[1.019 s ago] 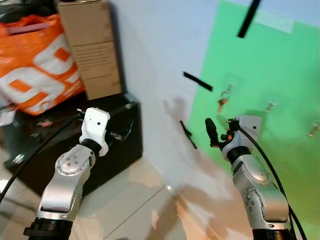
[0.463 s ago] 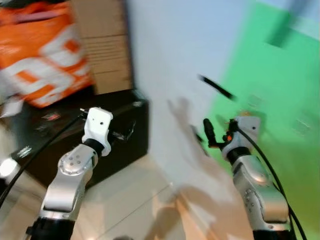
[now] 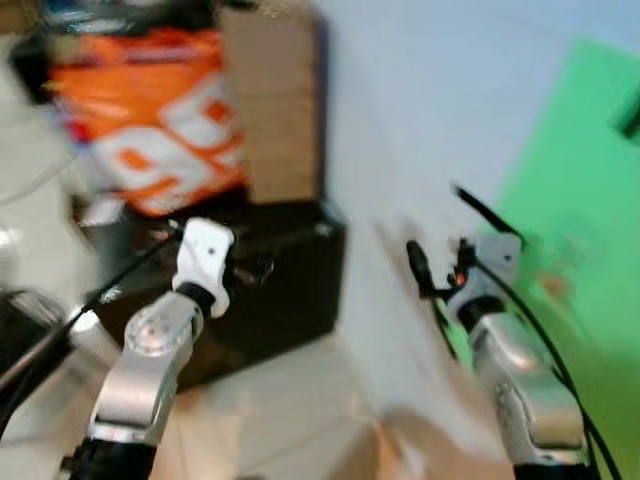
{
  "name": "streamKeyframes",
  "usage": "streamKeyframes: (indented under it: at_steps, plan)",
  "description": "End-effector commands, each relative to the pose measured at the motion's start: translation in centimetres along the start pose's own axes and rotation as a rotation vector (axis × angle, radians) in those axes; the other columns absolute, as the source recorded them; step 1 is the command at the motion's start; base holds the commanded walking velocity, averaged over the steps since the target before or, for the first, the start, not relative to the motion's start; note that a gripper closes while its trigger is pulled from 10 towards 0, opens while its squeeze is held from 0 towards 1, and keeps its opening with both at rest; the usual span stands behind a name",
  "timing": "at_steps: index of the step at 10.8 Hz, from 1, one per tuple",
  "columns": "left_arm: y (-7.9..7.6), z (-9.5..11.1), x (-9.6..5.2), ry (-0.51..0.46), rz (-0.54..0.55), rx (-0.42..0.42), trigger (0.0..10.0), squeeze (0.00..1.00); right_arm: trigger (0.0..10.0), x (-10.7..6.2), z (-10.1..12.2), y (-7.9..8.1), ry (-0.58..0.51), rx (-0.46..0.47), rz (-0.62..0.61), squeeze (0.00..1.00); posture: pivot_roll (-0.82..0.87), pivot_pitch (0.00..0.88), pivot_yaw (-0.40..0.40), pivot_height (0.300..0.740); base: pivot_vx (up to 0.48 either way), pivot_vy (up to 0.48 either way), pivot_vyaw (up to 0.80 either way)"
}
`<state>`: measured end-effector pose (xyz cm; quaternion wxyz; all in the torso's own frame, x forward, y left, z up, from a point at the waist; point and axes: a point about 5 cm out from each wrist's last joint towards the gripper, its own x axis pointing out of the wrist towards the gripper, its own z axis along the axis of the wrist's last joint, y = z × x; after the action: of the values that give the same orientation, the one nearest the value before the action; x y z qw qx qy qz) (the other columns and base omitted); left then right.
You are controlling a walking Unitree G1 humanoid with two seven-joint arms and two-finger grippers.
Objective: Hang keys on a hook
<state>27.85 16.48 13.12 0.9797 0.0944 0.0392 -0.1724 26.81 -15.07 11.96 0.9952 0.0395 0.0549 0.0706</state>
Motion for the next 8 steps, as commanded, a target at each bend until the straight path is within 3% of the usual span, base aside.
streamKeyframes:
  at_steps: [1,4,8]
  plan:
    - [0.75,0.24,-0.13,-0.005,0.029,0.014,10.0,0.00,10.0,0.11,0.56,1.02,-0.029,0.007,0.042,1.00,0.00,0.000,-0.034,0.740,0.334,0.000,0.79]
    - [0.76,0.26,-0.14,-0.006,0.034,0.015,10.0,0.00,10.0,0.19,0.71,0.73,-0.035,-0.025,0.029,1.00,0.00,0.000,-0.037,0.740,0.336,0.000,0.78]
    - [0.83,0.33,-0.08,-0.007,0.036,0.026,10.0,0.00,10.0,0.27,0.40,0.69,-0.010,-0.023,0.025,1.00,0.00,0.000,-0.039,0.740,0.332,0.000,0.00]
